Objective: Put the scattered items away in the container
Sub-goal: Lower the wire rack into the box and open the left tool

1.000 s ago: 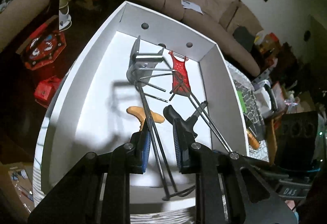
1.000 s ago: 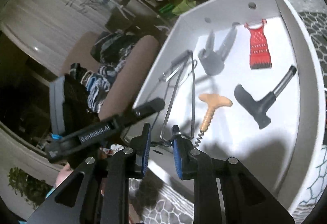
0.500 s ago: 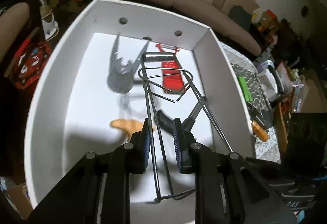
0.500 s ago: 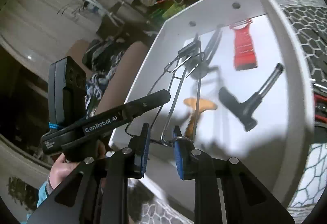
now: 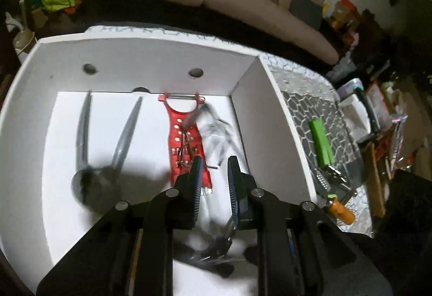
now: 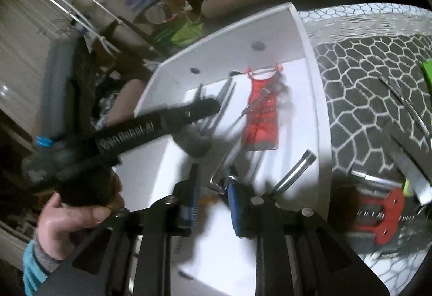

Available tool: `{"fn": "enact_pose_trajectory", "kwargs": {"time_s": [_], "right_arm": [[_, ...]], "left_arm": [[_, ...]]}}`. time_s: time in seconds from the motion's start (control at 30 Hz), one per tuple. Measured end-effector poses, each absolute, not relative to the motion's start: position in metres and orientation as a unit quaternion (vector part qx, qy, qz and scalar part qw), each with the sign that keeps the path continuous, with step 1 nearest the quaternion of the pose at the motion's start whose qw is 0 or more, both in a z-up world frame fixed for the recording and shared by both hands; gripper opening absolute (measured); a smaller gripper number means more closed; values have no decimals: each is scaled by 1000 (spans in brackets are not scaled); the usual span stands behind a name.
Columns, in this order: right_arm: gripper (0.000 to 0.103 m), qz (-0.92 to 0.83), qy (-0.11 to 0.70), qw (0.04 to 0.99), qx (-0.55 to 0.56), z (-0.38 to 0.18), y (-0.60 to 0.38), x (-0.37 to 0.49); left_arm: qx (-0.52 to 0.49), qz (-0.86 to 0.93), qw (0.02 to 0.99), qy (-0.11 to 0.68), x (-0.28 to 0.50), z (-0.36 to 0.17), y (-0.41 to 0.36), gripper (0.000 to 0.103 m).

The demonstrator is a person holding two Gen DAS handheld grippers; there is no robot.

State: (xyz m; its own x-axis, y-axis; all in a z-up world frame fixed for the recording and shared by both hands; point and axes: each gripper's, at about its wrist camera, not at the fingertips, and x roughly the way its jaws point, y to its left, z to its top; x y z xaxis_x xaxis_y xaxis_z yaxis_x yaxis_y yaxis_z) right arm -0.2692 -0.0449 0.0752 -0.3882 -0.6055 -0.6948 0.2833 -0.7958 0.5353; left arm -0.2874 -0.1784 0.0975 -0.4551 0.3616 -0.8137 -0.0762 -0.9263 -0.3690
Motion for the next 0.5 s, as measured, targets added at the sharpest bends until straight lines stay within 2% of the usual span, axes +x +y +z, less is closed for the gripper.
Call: {"fn": "enact_pose_trajectory", "kwargs": {"time_s": [0.17, 0.27, 0.37, 0.4, 0.47, 0.5], "right_arm": [[14, -826, -113, 258, 488, 73, -61, -284], [17, -828, -68, 246, 500, 70, -73, -284], [24, -845, -37, 231, 481, 80, -71, -275], [40, -855, -20, 218, 471, 85, -68, -269], [60, -866, -1, 211, 453, 94, -60, -260], [60, -869, 8, 207, 450, 99, -55, -255]], "left_arm": [[-506, 845, 105, -135, -293, 89, -191, 16], [-504, 849, 88, -134, -286, 87, -207, 18], [-506, 849, 84, -124, -269, 87, -219, 21], [-506, 850, 82, -119, -265, 88, -219, 24], [-506, 852, 82, -108, -255, 90, -218, 29], [-506, 852, 84, -107, -248, 91, -217, 34]]}}
